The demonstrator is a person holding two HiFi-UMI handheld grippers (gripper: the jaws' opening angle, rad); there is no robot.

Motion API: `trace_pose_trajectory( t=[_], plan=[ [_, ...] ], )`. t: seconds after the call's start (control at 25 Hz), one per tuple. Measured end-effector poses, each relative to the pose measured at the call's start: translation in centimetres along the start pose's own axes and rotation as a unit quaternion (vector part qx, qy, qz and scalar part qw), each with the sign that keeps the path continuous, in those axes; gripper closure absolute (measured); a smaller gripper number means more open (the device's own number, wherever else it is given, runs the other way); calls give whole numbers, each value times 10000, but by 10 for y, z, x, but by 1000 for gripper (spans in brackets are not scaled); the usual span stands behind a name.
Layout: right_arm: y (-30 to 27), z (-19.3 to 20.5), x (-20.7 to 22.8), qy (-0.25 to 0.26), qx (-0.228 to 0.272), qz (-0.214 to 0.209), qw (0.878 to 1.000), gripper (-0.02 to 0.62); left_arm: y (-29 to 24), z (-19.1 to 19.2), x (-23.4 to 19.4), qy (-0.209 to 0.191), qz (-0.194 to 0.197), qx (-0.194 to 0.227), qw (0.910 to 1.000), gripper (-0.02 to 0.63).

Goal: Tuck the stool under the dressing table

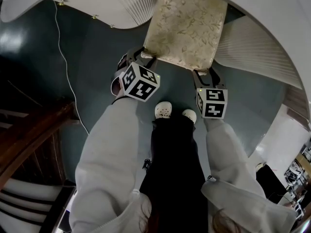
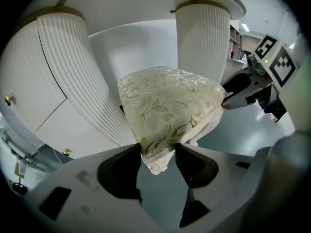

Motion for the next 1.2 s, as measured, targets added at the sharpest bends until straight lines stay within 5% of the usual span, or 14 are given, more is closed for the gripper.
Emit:
trace_pose_trajectory(
  t=[1.2],
  plan=[
    [-54,-71,77,-72,633,289,9975,297,-60,-95,-53,-16,-466,764,9960,403]
  ],
)
Point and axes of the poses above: the fingertips, and each gripper's own axes: y backward along the fingers, x to its right, z out of its underside, the point moved 10 cm from there along y, backward along the fingers, and after that the axes turned 1 degree about z, right-handed, at the moved point
